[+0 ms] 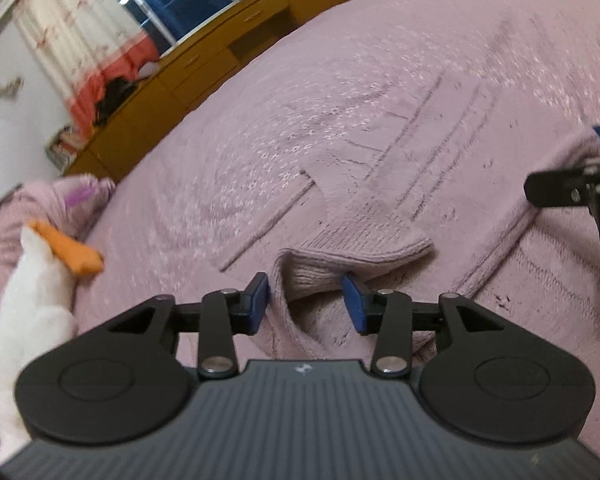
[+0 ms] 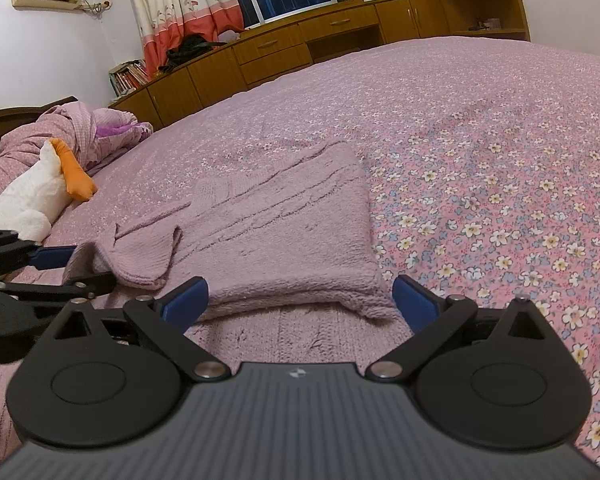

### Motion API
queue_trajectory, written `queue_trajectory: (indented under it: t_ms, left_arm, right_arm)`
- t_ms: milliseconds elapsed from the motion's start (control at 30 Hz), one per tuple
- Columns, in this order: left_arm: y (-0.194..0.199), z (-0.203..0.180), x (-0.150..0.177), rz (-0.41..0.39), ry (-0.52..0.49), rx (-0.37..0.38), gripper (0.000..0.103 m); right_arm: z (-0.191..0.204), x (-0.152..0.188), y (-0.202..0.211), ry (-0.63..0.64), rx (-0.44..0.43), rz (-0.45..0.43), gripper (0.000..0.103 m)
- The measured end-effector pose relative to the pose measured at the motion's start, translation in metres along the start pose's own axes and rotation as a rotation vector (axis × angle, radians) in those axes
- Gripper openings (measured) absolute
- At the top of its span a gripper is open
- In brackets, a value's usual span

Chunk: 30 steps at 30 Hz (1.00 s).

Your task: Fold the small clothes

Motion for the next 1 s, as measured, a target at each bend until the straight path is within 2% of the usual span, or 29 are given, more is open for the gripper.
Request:
queue_trajectory:
  t_ms: [67,133,200,267,467,567,633,667,700,733,767,900,1000]
  left_arm:
    - [0.003,0.001,0.000,0.003,-0.010,0.006,0.045]
    - [0.008,0.004,0.001,0.016,-0.005,0.027,0.050]
    - [0.018,0.006,0.001,0.014,-0.017,0.050,0.061]
    - [0.026,0.007,0.001,0.001,-0.059,0.064,0.066]
    - [0.020,-0.010,-0.004,-0.025,-0.221,0.082,0.067]
    - [0.005,-0.020,-0.003,-0.008,-0.243,0.111,0.066]
    - [-0.003,-0.023,-0.001,-0.005,-0.239,0.121,0.062]
    - [-0.006,-0.023,0.000,-0.011,-0.228,0.128,0.050]
    - [-0.007,-0.022,0.001,-0.004,-0.212,0.145,0.028]
    - [-0.008,-0.020,0.002,0.010,-0.178,0.165,0.017]
    - [-0.008,-0.017,0.002,0.018,-0.137,0.174,0.011]
    - [0.006,0.011,-0.001,-0.027,0.023,0.142,0.010]
    - [0.017,0.050,-0.001,-0.047,0.235,0.092,0.010]
  right_arm:
    - [-0.002,0.000,0.001,-0.003,-0.003,-0.001,0.102]
    - [-0.002,0.000,0.000,-0.005,-0.006,-0.002,0.102]
    - [-0.003,0.001,0.000,-0.005,-0.008,-0.002,0.102]
    - [-0.004,0.001,0.000,-0.006,-0.009,-0.003,0.102]
    - [-0.005,0.001,0.000,-0.007,-0.010,-0.003,0.102]
    - [-0.005,0.001,0.000,-0.006,-0.009,-0.003,0.102]
    - [-0.005,0.001,0.000,-0.006,-0.009,-0.003,0.102]
    - [-0.005,0.001,0.000,-0.006,-0.009,-0.003,0.102]
    - [-0.005,0.001,0.000,-0.007,-0.010,-0.003,0.102]
    - [-0.005,0.001,0.000,-0.007,-0.010,-0.003,0.102]
    - [-0.005,0.001,0.000,-0.007,-0.010,-0.003,0.102]
    - [-0.005,0.001,0.000,-0.007,-0.010,-0.003,0.102]
    - [-0.005,0.001,0.000,-0.006,-0.009,-0.003,0.102]
Point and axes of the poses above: each gripper's, at about its wrist camera, not at the fingertips, and y roughly against the way its jaws point, z to its left, x to its underside, the point moved 7 cm from there along -y, roughly the way its jaws point, and after that the axes turned 11 degrees about y, right-handed, at the moved point
